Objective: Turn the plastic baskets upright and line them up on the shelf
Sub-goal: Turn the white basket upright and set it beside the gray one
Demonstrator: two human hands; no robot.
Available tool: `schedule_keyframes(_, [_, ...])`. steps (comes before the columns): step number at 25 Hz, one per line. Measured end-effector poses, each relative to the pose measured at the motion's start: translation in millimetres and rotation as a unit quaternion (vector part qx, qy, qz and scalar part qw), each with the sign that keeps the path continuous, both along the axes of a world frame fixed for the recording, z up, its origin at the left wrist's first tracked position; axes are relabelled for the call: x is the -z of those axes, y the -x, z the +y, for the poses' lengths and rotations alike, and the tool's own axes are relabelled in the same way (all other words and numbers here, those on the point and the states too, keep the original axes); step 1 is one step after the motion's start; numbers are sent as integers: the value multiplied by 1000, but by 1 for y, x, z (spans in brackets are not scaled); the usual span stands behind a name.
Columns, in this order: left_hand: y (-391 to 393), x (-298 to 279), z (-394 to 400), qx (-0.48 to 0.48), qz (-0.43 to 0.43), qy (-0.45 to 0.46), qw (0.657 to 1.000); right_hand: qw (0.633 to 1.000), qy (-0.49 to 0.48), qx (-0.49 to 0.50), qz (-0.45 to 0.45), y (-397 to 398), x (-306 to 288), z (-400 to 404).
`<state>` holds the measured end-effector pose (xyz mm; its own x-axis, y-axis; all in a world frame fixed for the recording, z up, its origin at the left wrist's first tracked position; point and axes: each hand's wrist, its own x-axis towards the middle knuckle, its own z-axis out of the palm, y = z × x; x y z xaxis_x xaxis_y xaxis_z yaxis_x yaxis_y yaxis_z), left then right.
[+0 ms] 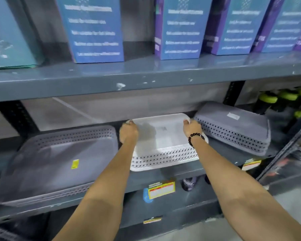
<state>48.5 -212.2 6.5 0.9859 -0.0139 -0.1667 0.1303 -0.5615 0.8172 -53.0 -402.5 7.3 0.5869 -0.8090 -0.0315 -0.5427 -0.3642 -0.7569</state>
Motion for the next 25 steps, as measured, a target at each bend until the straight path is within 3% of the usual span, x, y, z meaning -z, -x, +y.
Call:
schedule_keyframes(4, [-3, 11, -24, -55, 75, -10, 996, 988, -9, -57, 141, 2, 8, -57])
schedule_keyframes(7, [5, 8, -30, -119, 90, 30, 988, 979, -90, -95, 158, -5, -1, -65])
schedule_keyframes(10, [15, 3, -31, -160, 71, 72, 982, 984, -163, -40, 54, -14, -8, -69])
schedule_keyframes(13, [21, -12, -26, -198, -20, 215, 956, 968, -217, 17, -123, -18, -15, -77])
schedule_keyframes(15, [27, -25, -17, -230, -76, 311, 919, 919, -291, 24, -265, -13, -20, -82])
schedule_keyframes(16, [27, -28, -10, -245, -84, 339, 904, 877, -343, 32, -334, -8, -23, -83])
schedule_keyframes(17, [27, -26, -3, -255, -81, 340, 901, 833, -394, 48, -386, -6, -21, -86])
schedule_keyframes(18, [28, -24, 3, -262, -65, 331, 904, 812, -418, 64, -403, -6, -12, -91])
schedule_keyframes(23, [51, -7, 23, -294, 44, 356, 886, 850, -466, -6, -248, 15, 25, -98])
schedule_keyframes(25, [60, -1, 24, -300, 70, 331, 892, 892, -422, -26, -159, 20, 38, -105])
